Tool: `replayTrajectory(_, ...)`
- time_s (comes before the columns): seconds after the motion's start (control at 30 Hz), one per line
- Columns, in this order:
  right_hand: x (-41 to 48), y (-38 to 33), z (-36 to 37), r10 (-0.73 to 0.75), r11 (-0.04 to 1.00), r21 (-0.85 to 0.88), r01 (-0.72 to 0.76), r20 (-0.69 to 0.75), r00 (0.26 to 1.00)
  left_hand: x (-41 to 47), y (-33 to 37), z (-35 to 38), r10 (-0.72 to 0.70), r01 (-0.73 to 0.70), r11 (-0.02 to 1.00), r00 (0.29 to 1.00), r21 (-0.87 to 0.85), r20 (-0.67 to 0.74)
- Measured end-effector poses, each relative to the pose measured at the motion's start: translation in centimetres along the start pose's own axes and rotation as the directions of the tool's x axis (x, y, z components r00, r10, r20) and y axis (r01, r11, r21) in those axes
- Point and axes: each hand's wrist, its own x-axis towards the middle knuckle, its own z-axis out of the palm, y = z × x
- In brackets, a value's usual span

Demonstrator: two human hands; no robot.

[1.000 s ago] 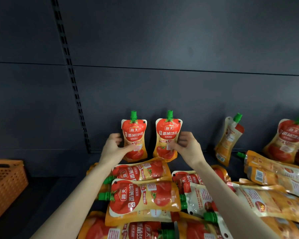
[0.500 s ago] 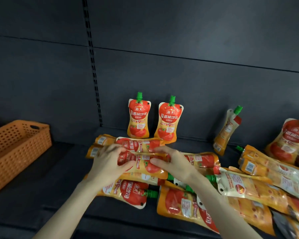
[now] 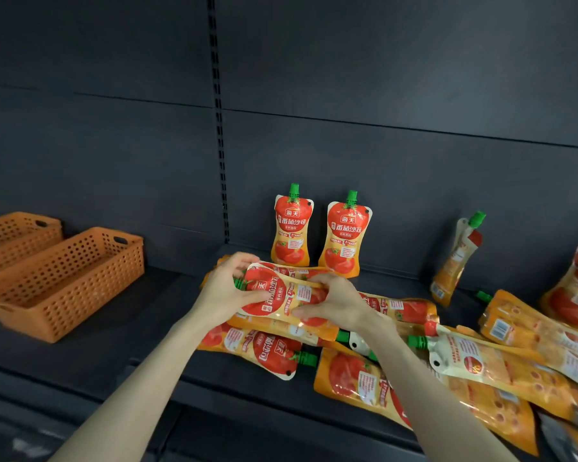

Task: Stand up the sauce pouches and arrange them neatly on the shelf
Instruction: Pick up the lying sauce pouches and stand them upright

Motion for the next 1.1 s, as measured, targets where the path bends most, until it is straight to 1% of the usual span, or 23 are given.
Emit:
replayTrajectory(0.07, 0.4, -0.1, -0.2, 0.003, 0.999, -0.051, -0.006, -0.064, 0.998, 0.7, -0.7, -0.3, -0.023, 0.023, 1.000, 1.000, -0.012, 0.008)
replayTrajectory(0.13, 0.6, -0.3, -0.8, 0.029, 0.993, -0.107, -0.043, -0.131, 0.991, 1.3, -1.6, -0.6, -0.052, 0.052, 0.999, 0.998, 0.002, 0.028)
replayTrajectory(0.2, 0.6, -0.5, -1.7, 0.026, 0.976, -0.207, -0.067, -0.193, 0.981, 2.0, -2.5, -0.8, -0.071, 0.068, 0.994, 0.997, 0.080, 0.033)
replayTrajectory(0.27, 0.6, -0.3, -2.7, 0.027, 0.957, -0.275, -0.094, -0.238, 0.971, 2.8, -3.1, -0.8, -0.095, 0.080, 0.976, 0.994, 0.204, 0.063)
replayTrajectory(0.37, 0.4, 1.5, -3.3, 0.081, 0.954, -0.250, -0.162, -0.305, 0.949, 4.0, -3.3, -0.4, -0.120, 0.057, 0.918, 0.984, 0.393, 0.135)
replayTrajectory(0.43, 0.0, 2.7, -3.2, 0.148, 0.953, -0.206, -0.221, -0.319, 0.936, 4.6, -3.1, -0.1, -0.110, 0.035, 0.890, 0.984, 0.454, 0.139)
replayTrajectory(0.47, -0.3, 3.1, -3.0, 0.183, 0.955, -0.167, -0.244, -0.313, 0.932, 4.9, -3.2, 0.0, -0.103, 0.035, 0.891, 0.987, 0.453, 0.127)
replayTrajectory(0.57, -0.9, 3.6, -2.2, 0.225, 0.966, -0.053, -0.252, -0.306, 0.925, 5.7, -3.2, -0.1, -0.137, 0.082, 0.919, 0.983, 0.386, 0.118)
replayTrajectory(0.63, -1.2, 3.7, -2.0, 0.211, 0.971, -0.043, -0.235, -0.307, 0.928, 6.0, -2.9, -0.3, -0.179, 0.130, 0.944, 0.974, 0.302, 0.140)
replayTrajectory(0.7, -1.5, 3.8, -1.9, 0.205, 0.974, -0.028, -0.223, -0.303, 0.931, 5.9, -2.4, -0.5, -0.184, 0.149, 0.969, 0.968, 0.198, 0.172)
replayTrajectory(0.77, -1.8, 3.8, -2.0, 0.201, 0.978, 0.012, -0.207, -0.304, 0.931, 5.4, -1.7, -0.7, -0.154, 0.142, 0.987, 0.970, 0.073, 0.189)
replayTrajectory(0.83, -2.2, 3.7, -2.1, 0.201, 0.979, 0.093, -0.181, -0.314, 0.928, 4.4, -1.0, -1.2, -0.110, 0.122, 0.990, 0.980, -0.063, 0.167)
replayTrajectory(0.93, -2.7, 3.4, -2.3, 0.181, 0.970, 0.213, -0.115, -0.320, 0.930, 3.0, 0.5, -2.2, -0.022, 0.048, 0.974, 0.992, -0.220, 0.122)
replayTrajectory(1.0, -2.9, 3.2, -2.4, 0.171, 0.960, 0.269, -0.078, -0.341, 0.924, 2.5, 1.7, -2.9, 0.020, 0.013, 0.958, 0.994, -0.288, 0.110)
replayTrajectory(1.1, -3.2, 2.6, -2.7, 0.186, 0.898, 0.440, -0.012, -0.355, 0.916, 2.7, 3.7, -3.0, 0.094, -0.054, 0.943, 0.990, -0.328, 0.106)
